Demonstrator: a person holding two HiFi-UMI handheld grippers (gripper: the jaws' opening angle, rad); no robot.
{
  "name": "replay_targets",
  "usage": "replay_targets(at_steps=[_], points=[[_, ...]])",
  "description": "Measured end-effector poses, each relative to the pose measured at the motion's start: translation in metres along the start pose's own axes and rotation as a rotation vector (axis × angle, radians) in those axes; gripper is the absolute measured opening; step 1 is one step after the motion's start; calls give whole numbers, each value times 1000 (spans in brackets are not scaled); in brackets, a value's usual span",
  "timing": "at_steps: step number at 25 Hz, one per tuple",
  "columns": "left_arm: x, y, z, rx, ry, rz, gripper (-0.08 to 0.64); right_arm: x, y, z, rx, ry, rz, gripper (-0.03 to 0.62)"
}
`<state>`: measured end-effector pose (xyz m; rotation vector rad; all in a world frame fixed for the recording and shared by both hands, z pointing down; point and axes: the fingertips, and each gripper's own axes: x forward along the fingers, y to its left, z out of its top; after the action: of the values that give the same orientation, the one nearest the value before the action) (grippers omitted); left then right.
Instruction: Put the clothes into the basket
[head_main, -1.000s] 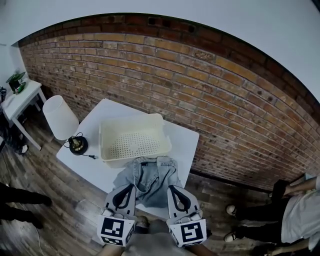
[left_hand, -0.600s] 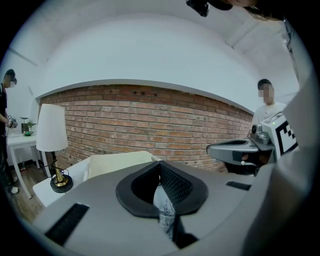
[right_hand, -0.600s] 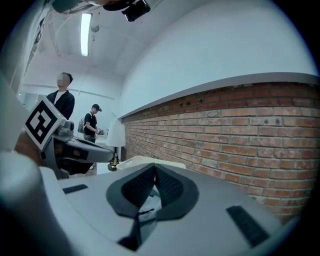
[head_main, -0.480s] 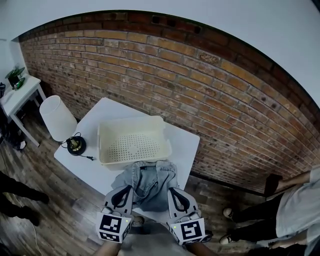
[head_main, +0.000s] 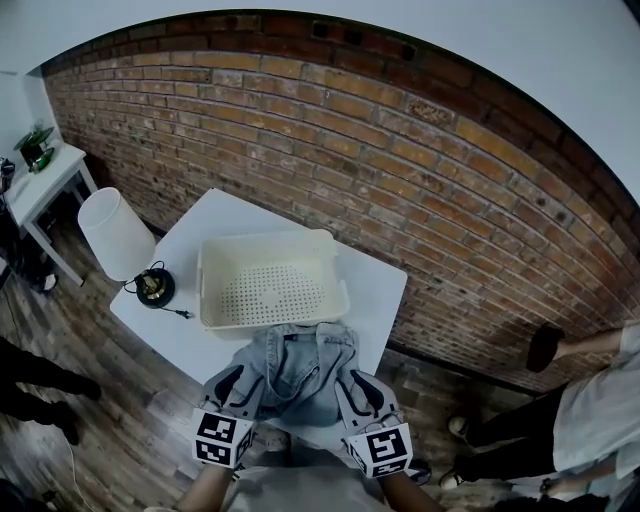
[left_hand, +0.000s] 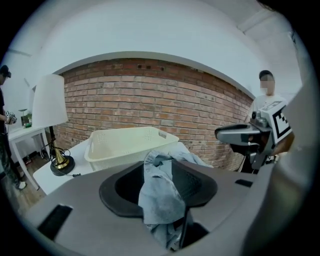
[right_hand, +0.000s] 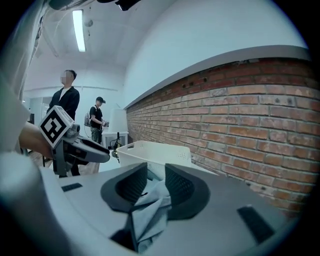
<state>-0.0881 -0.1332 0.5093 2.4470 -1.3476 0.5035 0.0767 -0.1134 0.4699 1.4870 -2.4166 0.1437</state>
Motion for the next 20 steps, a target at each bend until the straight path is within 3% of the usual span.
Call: replay_targets(at_steps=[4,10,16,20], points=[[9,8,-16,-26,59,-19,214,10,-6,-15,42,42,28,186],[19,17,-30,-72,118,-35,317,22,-18,-45,49,152,46,272],[31,21,-49,-93,181,-63,369,34,-24,-77,107,269,102,373],[39,27,-64,-135,235,-78,376,41,-26,-97,149,334,131,398]])
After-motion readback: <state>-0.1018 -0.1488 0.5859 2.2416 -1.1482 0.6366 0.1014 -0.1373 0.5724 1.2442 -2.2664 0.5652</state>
